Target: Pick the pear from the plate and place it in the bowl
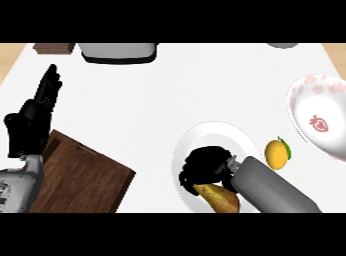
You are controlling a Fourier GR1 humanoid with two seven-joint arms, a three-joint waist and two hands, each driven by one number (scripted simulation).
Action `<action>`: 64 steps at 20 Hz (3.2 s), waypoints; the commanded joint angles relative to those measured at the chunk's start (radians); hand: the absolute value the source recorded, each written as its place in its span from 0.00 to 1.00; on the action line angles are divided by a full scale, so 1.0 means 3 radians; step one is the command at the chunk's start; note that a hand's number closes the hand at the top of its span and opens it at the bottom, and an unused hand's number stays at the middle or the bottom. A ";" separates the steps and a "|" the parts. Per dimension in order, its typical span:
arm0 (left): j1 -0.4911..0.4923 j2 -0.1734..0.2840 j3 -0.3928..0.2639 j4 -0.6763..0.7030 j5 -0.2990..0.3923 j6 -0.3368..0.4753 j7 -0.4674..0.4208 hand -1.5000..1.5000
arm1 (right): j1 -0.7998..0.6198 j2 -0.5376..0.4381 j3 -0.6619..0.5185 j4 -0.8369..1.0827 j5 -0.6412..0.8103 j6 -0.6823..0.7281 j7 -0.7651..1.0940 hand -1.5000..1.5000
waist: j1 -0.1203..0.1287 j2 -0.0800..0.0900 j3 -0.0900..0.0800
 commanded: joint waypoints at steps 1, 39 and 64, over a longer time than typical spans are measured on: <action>0.0032 -0.0119 -0.0107 -0.0178 -0.0221 0.0118 0.0147 0.50 | -0.0140 0.0147 -0.0184 0.0318 0.0055 0.0007 -0.0310 1.00 | 0.0009 0.0021 0.0007; -0.0037 -0.0182 0.0010 -0.0267 -0.0231 0.0001 0.0339 0.50 | 0.0683 0.0764 -0.1738 -0.2100 0.0218 -0.2340 0.5539 1.00 | -0.0028 0.0012 0.0007; -0.0121 -0.0350 0.0004 -0.0084 -0.0342 -0.0071 0.0160 0.50 | 0.0449 -0.0774 -0.3698 0.0821 -0.0906 -0.3588 0.2882 1.00 | 0.0041 0.0055 0.0015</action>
